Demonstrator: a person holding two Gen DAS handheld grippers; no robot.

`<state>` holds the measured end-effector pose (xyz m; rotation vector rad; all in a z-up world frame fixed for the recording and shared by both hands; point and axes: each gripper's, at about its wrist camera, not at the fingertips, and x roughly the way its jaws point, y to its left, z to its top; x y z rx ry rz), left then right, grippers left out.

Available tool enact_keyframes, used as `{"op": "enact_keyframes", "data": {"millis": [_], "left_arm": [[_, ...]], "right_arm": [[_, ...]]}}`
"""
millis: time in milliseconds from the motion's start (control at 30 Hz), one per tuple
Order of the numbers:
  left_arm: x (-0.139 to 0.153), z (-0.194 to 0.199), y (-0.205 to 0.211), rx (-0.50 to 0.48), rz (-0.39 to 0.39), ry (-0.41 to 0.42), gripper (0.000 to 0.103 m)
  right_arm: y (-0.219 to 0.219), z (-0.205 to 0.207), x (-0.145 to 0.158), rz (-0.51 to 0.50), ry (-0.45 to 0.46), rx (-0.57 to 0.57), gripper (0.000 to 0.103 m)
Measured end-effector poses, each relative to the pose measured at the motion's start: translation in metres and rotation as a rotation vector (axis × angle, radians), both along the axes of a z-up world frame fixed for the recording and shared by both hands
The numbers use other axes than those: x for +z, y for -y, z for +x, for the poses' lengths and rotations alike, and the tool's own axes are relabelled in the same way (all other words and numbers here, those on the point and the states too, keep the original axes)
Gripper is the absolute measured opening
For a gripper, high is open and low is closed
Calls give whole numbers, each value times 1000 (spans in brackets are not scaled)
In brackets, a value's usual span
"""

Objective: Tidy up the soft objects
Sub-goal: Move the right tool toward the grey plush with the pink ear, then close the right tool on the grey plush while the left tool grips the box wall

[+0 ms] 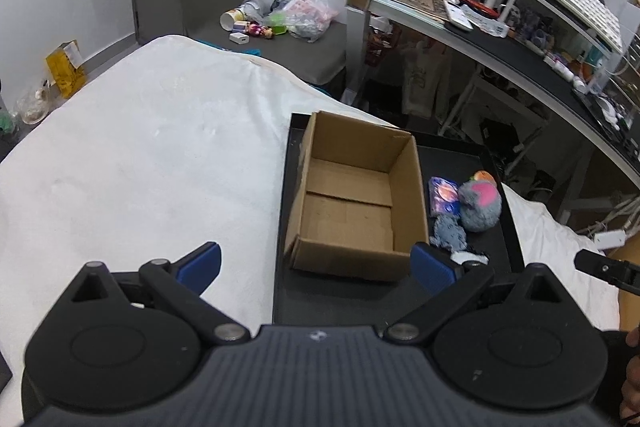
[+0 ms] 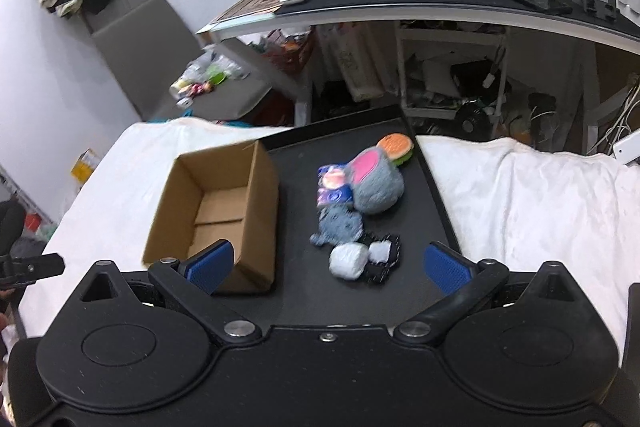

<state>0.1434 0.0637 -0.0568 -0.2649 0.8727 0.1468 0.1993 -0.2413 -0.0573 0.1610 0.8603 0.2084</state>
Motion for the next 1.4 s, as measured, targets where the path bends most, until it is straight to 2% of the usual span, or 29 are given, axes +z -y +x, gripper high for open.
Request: {"op": "enact_keyframes", "data": {"millis": [167,367,567,667,767,900,1067,1333,1400], "left_arm": [[-14,20,-9,31,-20,-21,98],[-33,39,-13,53,-14,-48,97],[-52,59,-18,61,-18,-82,90],[-62,70,-17,57,-15,-99,85],[-71,81,-14,49,-16,-120,81],[-82,95,-13,40,6,-137,73],[-100,113,-15,47,-24,-178,64],[-124,138,-13,34,-7,-218,40],[-129,142,-12,28,-9,-228,38]], "right_arm": [[4,21,-11,-12,-13,-29,99],[0,46,-31,-31,-50,-11,99],[-7,72,-50,-44,-71,27,98],[-7,88,-59,-20,-111,51,91],[-9,102,-66,-29,-131,53,90],[-15,117,-73,-75,-133,80,90],[-16,134,-89,-101,-110,78,90],[-24,153,-124,-152,-118,122,90],[-24,156,-129,-164,-122,125,90]]}}
